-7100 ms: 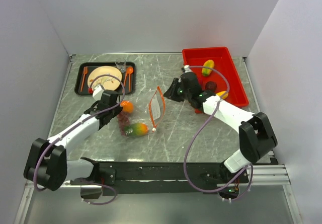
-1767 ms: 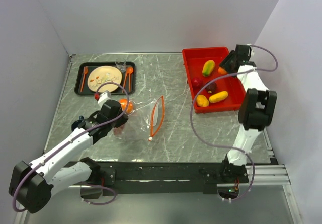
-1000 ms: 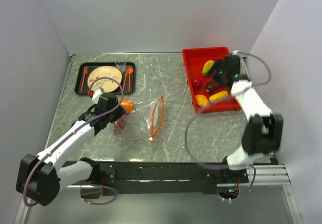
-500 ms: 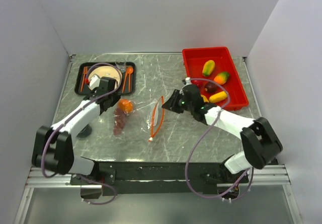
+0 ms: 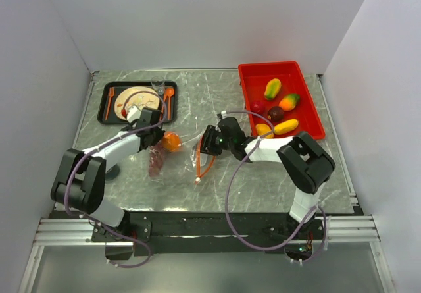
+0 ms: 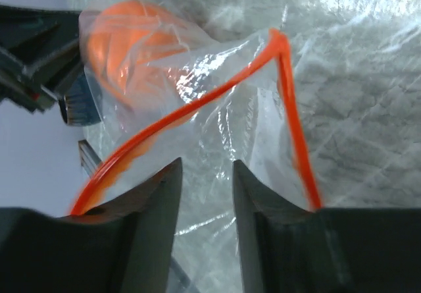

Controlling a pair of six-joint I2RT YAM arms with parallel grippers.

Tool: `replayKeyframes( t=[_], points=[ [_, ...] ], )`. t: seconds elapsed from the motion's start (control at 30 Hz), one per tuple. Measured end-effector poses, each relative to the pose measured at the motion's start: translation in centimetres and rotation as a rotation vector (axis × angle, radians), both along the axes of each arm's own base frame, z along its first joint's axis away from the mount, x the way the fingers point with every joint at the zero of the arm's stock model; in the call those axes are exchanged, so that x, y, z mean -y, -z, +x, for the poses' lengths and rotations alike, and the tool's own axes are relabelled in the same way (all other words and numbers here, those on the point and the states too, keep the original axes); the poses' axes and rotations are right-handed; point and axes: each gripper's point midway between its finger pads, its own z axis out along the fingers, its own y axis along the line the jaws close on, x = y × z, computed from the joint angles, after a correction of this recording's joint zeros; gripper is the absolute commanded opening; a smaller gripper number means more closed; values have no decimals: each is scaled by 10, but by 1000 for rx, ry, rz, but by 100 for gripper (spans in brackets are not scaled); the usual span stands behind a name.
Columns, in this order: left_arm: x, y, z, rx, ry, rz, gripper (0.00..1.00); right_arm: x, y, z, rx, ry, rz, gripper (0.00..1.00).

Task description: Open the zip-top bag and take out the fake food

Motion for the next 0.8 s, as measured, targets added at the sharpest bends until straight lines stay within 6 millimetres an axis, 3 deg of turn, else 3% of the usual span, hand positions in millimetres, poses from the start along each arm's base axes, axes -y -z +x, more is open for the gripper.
replayKeyframes(
  t=[0.17,0.4,0.6,0.8],
  points=[
    [25,11,-8,-14,60,-2,18,-6,11,2,-6,-2,9,62],
    [50,18,-17,-22,129,7,20,-15,6,5,25,-8,27,64],
    [35,11,-26,-32,114,86,22,-21,5,4,40,-18,38,64],
    [30,-26,-35,38,115,85,22,-20,13,5,31,-13,25,64]
  ],
)
